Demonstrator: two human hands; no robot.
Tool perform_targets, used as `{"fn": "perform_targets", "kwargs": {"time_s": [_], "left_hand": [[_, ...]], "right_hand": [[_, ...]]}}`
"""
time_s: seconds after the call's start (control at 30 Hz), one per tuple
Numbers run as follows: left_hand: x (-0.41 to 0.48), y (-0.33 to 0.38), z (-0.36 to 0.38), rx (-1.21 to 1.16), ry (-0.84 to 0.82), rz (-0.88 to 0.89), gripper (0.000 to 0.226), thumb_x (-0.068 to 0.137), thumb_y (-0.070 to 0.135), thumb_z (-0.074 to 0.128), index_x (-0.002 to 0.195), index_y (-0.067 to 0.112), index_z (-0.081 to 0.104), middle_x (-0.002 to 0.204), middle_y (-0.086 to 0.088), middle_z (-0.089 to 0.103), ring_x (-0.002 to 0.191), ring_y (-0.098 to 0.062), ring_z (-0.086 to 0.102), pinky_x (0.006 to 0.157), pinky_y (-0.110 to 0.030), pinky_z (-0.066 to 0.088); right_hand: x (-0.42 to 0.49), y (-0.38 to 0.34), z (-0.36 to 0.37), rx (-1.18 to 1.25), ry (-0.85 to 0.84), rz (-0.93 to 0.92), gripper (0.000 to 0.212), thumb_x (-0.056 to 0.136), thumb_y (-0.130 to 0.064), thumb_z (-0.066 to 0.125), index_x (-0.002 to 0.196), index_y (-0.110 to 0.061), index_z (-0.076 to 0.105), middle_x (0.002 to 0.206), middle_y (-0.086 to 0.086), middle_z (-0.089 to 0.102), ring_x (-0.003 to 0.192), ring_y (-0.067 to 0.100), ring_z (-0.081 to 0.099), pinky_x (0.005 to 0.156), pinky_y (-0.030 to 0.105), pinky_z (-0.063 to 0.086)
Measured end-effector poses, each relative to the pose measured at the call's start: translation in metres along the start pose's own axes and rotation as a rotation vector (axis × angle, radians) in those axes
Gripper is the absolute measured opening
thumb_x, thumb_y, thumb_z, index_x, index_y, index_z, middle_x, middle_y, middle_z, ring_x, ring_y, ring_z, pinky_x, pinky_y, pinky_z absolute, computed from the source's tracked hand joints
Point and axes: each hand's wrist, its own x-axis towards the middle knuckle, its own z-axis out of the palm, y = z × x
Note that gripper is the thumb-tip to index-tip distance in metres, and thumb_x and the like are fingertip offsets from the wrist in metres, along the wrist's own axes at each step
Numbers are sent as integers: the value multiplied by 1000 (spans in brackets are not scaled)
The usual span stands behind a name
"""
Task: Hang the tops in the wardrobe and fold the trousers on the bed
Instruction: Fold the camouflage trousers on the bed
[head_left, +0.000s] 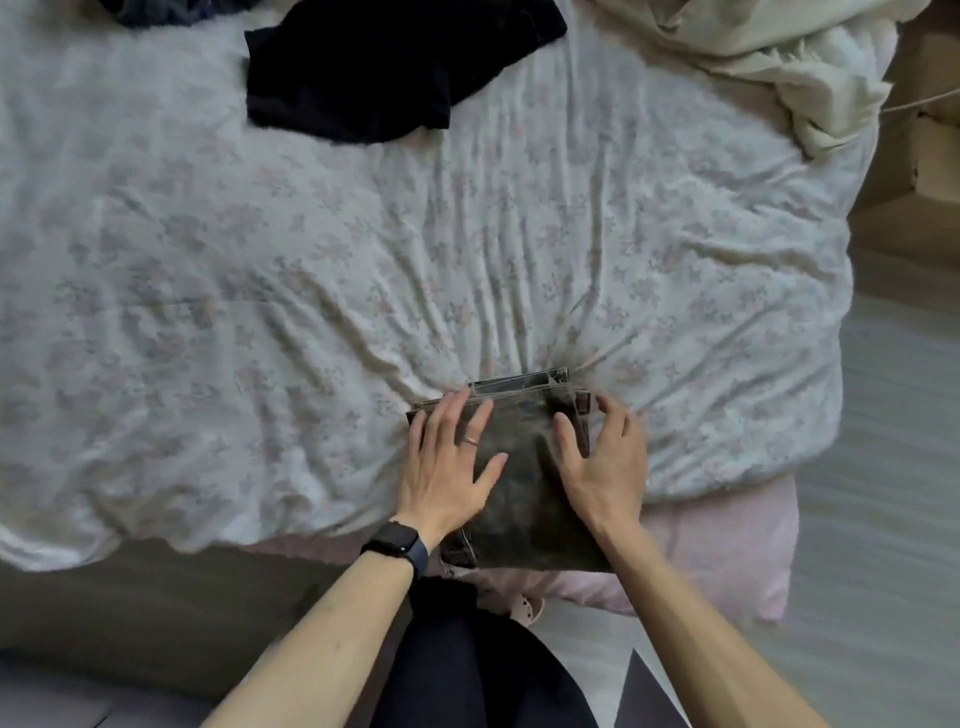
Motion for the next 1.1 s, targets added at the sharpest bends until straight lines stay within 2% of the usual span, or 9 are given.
{"fn": "perform_targets", "kwargs": {"time_s": [0.17,0.27,0.37,0.47,0.57,0.77,0.87,1.0,1.1], "left_hand": [[44,5,-13,35,-320,95,82,95,56,53,160,19,20,160,-10,33,146,-29,31,120,-45,26],[84,11,-23,21,-575,25,100,84,56,70,161,20,16,159,-8,34,143,-28,35,117,-39,31],[117,17,-27,23,-703,-34,114,67,54,85,158,22,24,150,-9,42,136,-30,45,110,-41,42],[138,22,-36,23,-781,-46,70,63,48,90,124,24,66,119,-3,68,113,-24,63,91,-36,52],[143,8,-59,-149,-800,-123,39,62,59,86,84,28,75,83,8,74,87,-15,69,77,-34,52],[141,-7,-83,-483,-430,-417,30,87,57,70,87,28,77,88,11,77,92,-11,71,85,-39,56],[152,11,-72,-483,-183,-572,44,95,50,61,128,21,59,123,-2,69,111,-20,62,92,-37,49],[158,39,-51,2,75,-129,74,98,47,47,160,17,19,165,-9,22,152,-28,19,123,-47,12],[166,48,-27,97,-41,156,70,99,50,35,161,26,13,169,0,6,156,-19,1,124,-54,4]], "right_hand": [[-92,38,-29,147,156,421,78,82,-47,77,144,-15,42,148,8,38,138,27,35,115,48,29],[-127,73,-20,533,-59,860,85,78,-38,85,146,-13,39,143,4,45,132,23,47,114,47,38],[-130,93,-3,793,-235,929,60,77,-29,87,128,-11,62,117,-1,72,109,19,67,98,39,53],[-117,90,0,775,-107,881,37,85,-24,80,119,-20,66,106,-2,74,105,19,68,98,42,53],[-89,68,-29,795,71,782,13,91,-26,74,99,-28,64,95,-3,72,96,19,69,86,31,52],[74,0,-82,623,160,429,22,93,-40,68,105,-22,64,88,-15,66,90,10,65,84,28,49],[152,-24,-78,486,131,260,26,97,-32,63,118,-17,62,102,-3,72,101,19,66,91,31,47],[162,-42,-40,130,169,13,50,99,-24,52,146,-9,45,151,13,46,141,32,39,115,38,27],[127,-38,-5,-218,93,-329,62,100,-36,40,159,-22,28,168,7,16,156,24,10,123,49,14]]}}
